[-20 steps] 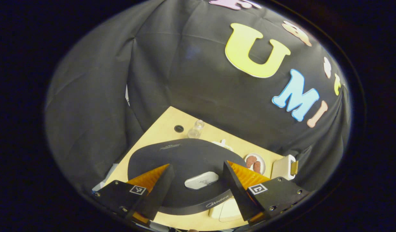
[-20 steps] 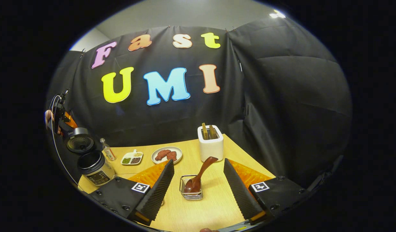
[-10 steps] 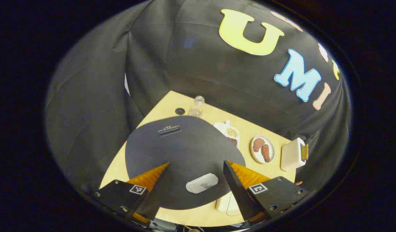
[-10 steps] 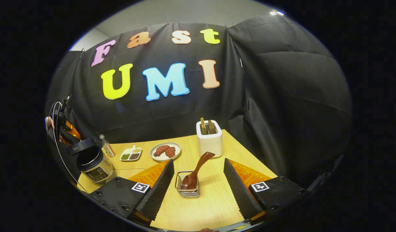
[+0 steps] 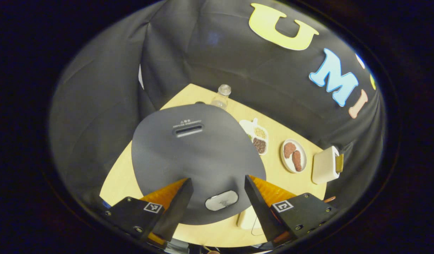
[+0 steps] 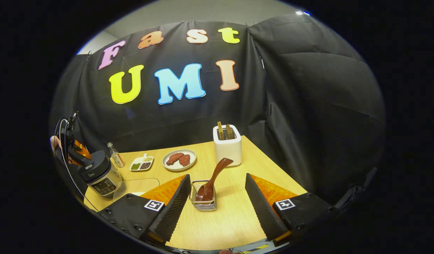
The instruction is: Close the left gripper, press the button to open the rice cooker; take a wooden spoon from the chopstick holder with the right hand, scoop a spoonful of rice and pour it into the rice cooker, then put the wooden spoon back into the chopstick holder.
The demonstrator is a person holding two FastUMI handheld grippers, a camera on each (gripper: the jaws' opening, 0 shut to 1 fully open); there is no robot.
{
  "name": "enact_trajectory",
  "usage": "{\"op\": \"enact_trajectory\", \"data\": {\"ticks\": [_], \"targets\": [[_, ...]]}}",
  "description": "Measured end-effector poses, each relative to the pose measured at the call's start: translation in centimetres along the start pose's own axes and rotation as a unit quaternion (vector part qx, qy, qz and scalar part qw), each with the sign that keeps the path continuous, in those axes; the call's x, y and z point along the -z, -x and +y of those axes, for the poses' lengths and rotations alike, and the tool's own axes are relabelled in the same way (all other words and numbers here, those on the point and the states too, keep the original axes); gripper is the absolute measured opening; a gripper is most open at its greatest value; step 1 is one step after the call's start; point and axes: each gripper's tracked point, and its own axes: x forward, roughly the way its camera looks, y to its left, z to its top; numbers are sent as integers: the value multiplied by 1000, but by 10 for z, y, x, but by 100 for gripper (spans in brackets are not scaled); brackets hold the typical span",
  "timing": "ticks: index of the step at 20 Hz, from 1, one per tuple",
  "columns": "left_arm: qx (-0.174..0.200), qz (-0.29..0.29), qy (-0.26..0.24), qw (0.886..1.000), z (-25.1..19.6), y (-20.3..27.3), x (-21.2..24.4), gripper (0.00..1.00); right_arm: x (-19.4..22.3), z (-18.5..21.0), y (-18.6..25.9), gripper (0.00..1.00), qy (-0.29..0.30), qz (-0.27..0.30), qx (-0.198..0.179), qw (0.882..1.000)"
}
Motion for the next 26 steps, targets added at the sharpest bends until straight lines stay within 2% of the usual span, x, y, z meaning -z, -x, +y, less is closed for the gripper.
{"op": "enact_trajectory", "data": {"ticks": [4,8,13,15,18,20,23,24,26], "targets": [[9,-17,-16,1000,2,-4,5,98,6,2,-1,98,-7,9,-1,1000],[-16,-26,-80,996,0,-6,9,97,5,3,-1,98,-8,13,-6,1000],[-51,-49,-133,989,-2,-7,13,97,-5,-1,-3,98,-8,6,-15,1000],[-56,-48,-131,989,-9,-4,20,98,-10,-7,-3,98,-8,0,-17,1000],[-21,-57,-94,994,-37,14,39,96,-12,-21,-1,98,-12,-4,-14,1000],[-3,-80,-89,993,-56,36,52,96,-8,-31,-1,98,-14,3,-15,1000],[-8,-154,-139,978,-73,85,59,96,0,-43,-5,98,-18,23,-22,999],[-13,-184,-162,969,-81,105,60,95,1,-46,-7,98,-20,27,-27,999],[-21,-252,-210,944,-101,149,58,95,-5,-47,-10,98,-17,28,-41,999]]}}
